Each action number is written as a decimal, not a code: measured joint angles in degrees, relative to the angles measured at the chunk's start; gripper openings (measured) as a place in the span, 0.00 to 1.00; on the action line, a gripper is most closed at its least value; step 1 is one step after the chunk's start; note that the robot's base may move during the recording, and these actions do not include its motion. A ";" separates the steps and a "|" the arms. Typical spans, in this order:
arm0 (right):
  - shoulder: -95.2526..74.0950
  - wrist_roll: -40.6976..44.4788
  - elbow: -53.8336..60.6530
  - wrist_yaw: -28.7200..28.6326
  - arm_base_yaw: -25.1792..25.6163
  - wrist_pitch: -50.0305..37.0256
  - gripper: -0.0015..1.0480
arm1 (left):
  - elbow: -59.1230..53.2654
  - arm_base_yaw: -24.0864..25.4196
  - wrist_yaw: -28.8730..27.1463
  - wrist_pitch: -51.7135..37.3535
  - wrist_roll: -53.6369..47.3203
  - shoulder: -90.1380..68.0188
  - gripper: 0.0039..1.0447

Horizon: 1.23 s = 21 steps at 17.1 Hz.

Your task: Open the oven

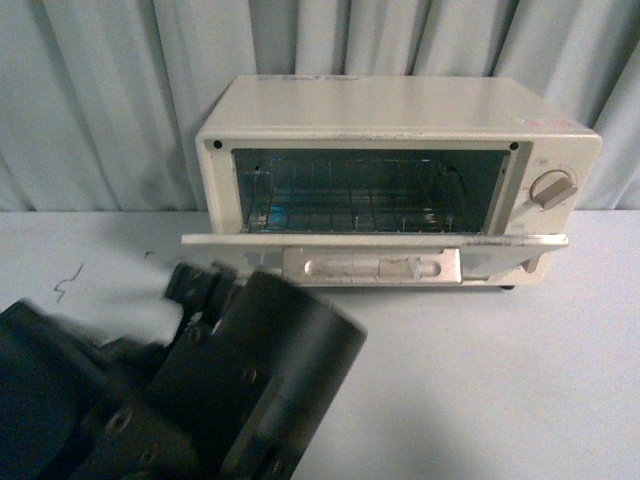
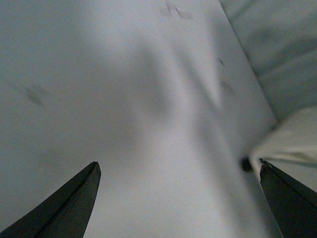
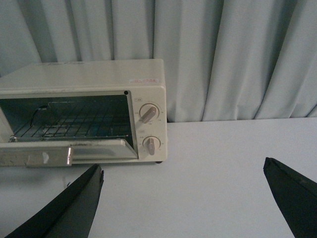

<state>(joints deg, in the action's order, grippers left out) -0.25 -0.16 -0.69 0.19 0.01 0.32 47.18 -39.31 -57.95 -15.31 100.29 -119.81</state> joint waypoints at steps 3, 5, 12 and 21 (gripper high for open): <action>0.00 0.07 0.00 -0.33 0.00 0.04 0.94 | -8.24 -1.92 -1.57 -0.96 -9.81 -0.02 0.86; 0.00 0.07 0.02 -0.31 0.00 -0.11 0.94 | -22.38 3.98 8.41 -30.51 -36.85 -4.85 0.68; 0.00 0.04 0.02 -0.13 0.00 -0.07 0.94 | -43.10 16.55 34.99 -58.77 -92.24 13.88 0.17; 0.00 0.04 0.02 -0.17 0.00 -0.09 0.94 | -47.54 29.20 47.60 -49.44 -99.25 56.04 0.01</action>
<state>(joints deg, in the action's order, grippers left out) -0.25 -0.12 -0.67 0.01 0.01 0.23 -0.36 -10.11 -10.35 -64.75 1.04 -63.77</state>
